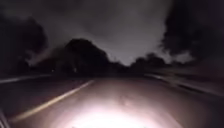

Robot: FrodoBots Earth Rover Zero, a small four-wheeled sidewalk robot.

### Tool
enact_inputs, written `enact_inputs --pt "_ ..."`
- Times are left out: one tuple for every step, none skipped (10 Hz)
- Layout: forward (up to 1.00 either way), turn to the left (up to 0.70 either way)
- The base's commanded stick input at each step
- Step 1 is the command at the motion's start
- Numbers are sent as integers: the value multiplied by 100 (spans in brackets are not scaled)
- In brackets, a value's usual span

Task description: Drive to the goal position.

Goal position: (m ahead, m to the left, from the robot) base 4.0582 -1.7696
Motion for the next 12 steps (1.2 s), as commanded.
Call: enact_inputs --pt "70 0" --pt "70 0" --pt "70 0" --pt "70 0" --pt "70 0" --pt "70 0" --pt "70 0" --pt "70 0" --pt "70 0" --pt "70 0" --pt "70 0" --pt "70 0"
